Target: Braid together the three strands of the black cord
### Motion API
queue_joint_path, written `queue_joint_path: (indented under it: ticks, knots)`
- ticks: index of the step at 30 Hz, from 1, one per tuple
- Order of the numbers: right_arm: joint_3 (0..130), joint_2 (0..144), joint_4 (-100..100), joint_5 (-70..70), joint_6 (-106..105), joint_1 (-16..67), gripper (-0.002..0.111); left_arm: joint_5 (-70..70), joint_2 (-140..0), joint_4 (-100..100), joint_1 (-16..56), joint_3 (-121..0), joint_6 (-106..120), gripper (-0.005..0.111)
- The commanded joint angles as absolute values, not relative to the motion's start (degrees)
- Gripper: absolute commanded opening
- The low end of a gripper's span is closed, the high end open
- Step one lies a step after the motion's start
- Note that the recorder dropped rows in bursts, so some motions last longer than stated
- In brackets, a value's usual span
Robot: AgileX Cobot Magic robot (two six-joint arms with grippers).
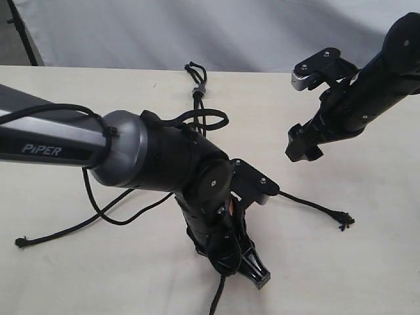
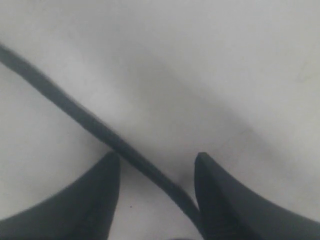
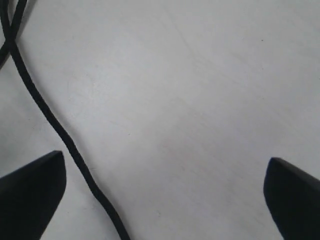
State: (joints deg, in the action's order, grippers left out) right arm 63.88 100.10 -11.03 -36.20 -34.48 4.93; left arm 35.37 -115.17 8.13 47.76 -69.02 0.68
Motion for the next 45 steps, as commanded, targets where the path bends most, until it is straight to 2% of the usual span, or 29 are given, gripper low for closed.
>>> queue_joint_path:
  ticks: [1,3,8,14,19,25,35,40,45]
  knots:
    - [63.89,99.58,-11.51,-36.05,-34.94,4.59,0.103,36.98,-117.52,8.12,48.18,-68.26,0.0,0.045]
    - [63.89,99.58,-11.63,-36.05,-34.94,4.59,0.103,38.16,-117.52,7.6,48.18,-68.26,0.0,0.038]
    - [63.89,99.58,-11.76,-36.05,-35.08,4.59,0.103,39.61,-117.52,5.28,48.18,-68.26,-0.44,0.0]
    - [63.89,99.58,-11.93,-36.05,-35.08,4.59,0.103,43.14,-115.99,-2.05,47.94,-69.28,-3.58,0.0]
    - [63.89,99.58,-11.93,-36.05,-35.08,4.59,0.103,49.04,-111.46,-17.38,46.49,-70.29,-13.27,0.0]
    - [63.89,99.58,-11.89,-36.05,-35.08,4.75,0.103,54.47,-107.53,-32.98,40.48,-70.29,-20.71,0.0]
    - [63.89,99.58,-12.34,-36.05,-35.08,4.75,0.103,40.54,-111.58,-33.17,25.44,-65.59,-20.22,0.0]
    - [63.89,99.58,-12.34,-36.05,-35.08,4.75,0.103,37.78,-113.66,-29.02,24.87,-61.72,-19.03,0.0]
    - [63.89,99.58,-12.6,-35.93,-35.1,4.75,0.103,37.63,-113.66,-13.66,28.11,-58.61,-11.01,0.0]
